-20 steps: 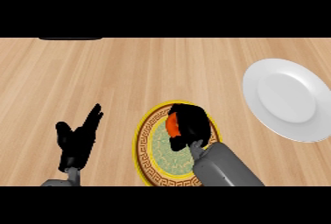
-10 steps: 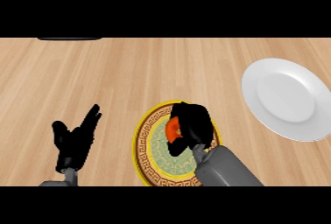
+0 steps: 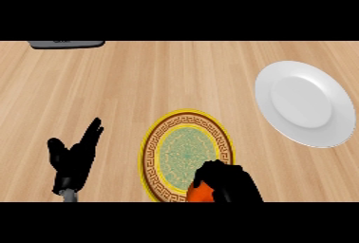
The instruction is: Pick the squash from the plate and place it in the plate
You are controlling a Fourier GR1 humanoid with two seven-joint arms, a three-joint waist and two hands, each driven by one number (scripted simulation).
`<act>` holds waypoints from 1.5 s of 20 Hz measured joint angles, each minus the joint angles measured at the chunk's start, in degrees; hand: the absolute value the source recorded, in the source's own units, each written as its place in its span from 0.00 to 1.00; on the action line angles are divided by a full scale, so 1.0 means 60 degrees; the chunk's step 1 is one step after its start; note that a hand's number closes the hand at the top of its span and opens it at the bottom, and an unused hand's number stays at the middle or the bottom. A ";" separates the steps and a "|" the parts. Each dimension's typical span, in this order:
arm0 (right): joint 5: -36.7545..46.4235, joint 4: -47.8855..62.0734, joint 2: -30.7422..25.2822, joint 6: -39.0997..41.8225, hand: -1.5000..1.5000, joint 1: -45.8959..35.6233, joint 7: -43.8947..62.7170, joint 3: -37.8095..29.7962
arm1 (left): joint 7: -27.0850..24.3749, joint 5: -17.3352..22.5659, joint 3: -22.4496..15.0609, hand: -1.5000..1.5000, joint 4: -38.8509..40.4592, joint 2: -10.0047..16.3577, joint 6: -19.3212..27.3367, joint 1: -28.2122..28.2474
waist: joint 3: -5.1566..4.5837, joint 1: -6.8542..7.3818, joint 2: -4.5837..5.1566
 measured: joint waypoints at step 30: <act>-0.8068 0.3631 -0.2307 -0.3654 1.00 -0.0571 -0.6005 -0.8047 | -0.0042 -0.0220 -0.0073 0.50 0.0079 -0.0233 -0.0291 -0.0363 | 0.0014 0.0564 0.0168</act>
